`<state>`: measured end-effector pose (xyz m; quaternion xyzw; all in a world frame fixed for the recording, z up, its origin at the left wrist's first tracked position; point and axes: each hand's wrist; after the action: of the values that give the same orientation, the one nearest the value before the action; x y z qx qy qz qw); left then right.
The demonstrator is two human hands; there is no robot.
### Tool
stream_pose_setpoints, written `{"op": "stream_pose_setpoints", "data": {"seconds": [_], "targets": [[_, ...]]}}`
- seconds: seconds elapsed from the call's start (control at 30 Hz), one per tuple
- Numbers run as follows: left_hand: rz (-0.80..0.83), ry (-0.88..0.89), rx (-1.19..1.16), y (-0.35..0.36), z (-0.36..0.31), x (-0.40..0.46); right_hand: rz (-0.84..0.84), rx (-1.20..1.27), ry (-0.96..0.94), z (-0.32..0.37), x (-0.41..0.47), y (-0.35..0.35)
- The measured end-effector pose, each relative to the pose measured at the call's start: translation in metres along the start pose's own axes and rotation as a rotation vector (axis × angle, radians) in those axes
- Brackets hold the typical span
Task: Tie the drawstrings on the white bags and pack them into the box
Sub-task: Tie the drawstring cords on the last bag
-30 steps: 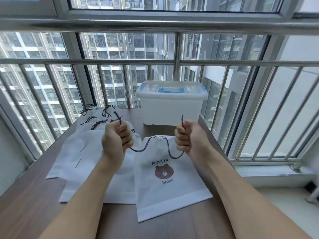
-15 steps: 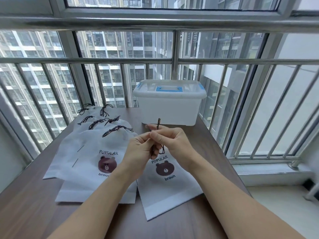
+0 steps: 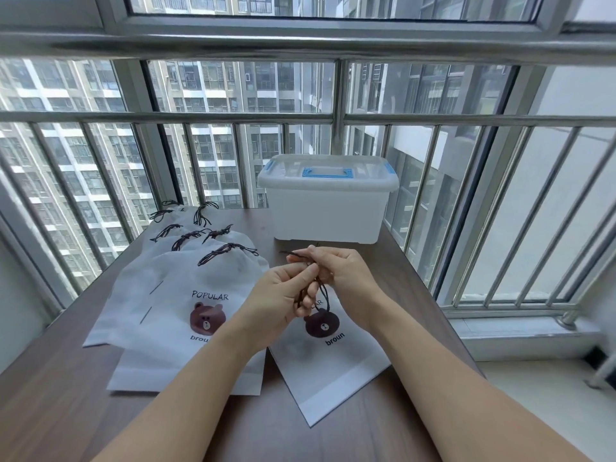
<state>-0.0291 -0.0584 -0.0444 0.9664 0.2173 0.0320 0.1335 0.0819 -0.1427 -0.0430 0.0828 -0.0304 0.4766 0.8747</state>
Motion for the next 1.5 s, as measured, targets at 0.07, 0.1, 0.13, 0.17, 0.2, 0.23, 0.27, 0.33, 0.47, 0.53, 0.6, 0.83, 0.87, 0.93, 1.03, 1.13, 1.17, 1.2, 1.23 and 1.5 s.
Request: {"op": "stream_pose_setpoints", "data": {"seconds": [0.07, 0.1, 0.13, 0.17, 0.2, 0.23, 0.27, 0.33, 0.47, 0.53, 0.6, 0.83, 0.87, 0.93, 1.03, 1.13, 1.17, 1.2, 1.23, 1.5], "targets": [[-0.021, -0.018, -0.040, -0.002, -0.002, 0.001, -0.014, -0.027, -0.030, 0.001, 0.000, -0.001], [-0.031, -0.024, -0.056, -0.003, -0.004, 0.001, -0.039, -0.031, -0.061, 0.001, -0.001, -0.001], [-0.042, -0.022, -0.068, -0.004, -0.005, 0.001, -0.076, -0.030, -0.096, 0.002, -0.002, 0.000], [-0.058, -0.018, -0.071, -0.004, -0.005, 0.002, -0.114, -0.036, -0.134, 0.003, -0.003, 0.001], [-0.079, -0.016, -0.074, -0.004, -0.005, 0.002, -0.144, -0.054, -0.172, 0.003, -0.003, 0.002], [-0.099, -0.017, -0.075, -0.003, -0.005, 0.003, -0.170, -0.088, -0.213, 0.003, -0.002, 0.003], [-0.118, -0.019, -0.085, -0.003, -0.005, 0.003, -0.194, -0.138, -0.254, 0.001, -0.001, 0.004], [-0.151, -0.010, -0.126, -0.001, -0.005, 0.004, -0.243, -0.249, -0.318, -0.003, 0.002, 0.003], [-0.191, -0.017, -0.243, -0.006, -0.010, 0.004, -0.324, -0.334, -0.360, -0.003, 0.002, -0.001], [-0.176, -0.045, -0.284, -0.007, -0.012, 0.002, -0.320, -0.330, -0.381, -0.001, 0.000, -0.001], [-0.165, -0.076, -0.307, -0.008, -0.013, 0.000, -0.321, -0.366, -0.405, -0.001, -0.002, 0.000], [-0.065, -0.147, -0.384, -0.008, -0.013, 0.001, -0.292, -0.394, -0.400, -0.001, -0.002, -0.002], [-0.060, -0.146, -0.387, -0.008, -0.012, 0.001, -0.299, -0.416, -0.400, -0.002, -0.002, -0.001], [-0.062, -0.136, -0.397, -0.010, -0.011, 0.002, -0.332, -0.395, -0.362, -0.004, 0.000, -0.001], [-0.089, -0.120, -0.442, -0.013, -0.010, 0.004, -0.369, -0.183, -0.274, 0.001, 0.002, -0.003], [-0.112, -0.118, -0.580, -0.018, -0.014, 0.005, -0.299, -0.072, -0.252, 0.007, 0.000, -0.002], [-0.110, -0.119, -0.635, -0.020, -0.015, 0.005, -0.280, -0.105, -0.265, 0.008, -0.001, -0.001], [-0.113, -0.120, -0.670, -0.022, -0.017, 0.004, -0.284, -0.162, -0.286, 0.007, -0.002, -0.001], [-0.113, -0.121, -0.682, -0.024, -0.019, 0.004, -0.302, -0.220, -0.307, 0.007, -0.002, -0.001], [-0.192, -0.016, -0.212, -0.014, -0.014, 0.006, -0.332, -0.790, -0.481, -0.005, 0.005, -0.008]]}}
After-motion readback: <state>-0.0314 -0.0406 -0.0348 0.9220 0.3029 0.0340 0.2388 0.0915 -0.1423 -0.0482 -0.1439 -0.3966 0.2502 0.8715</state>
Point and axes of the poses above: each hand's wrist, its own x-axis towards the middle knuckle, its own y-axis out of the palm, z = x × y, and after that the axes turned 1 degree about -x, right-handed
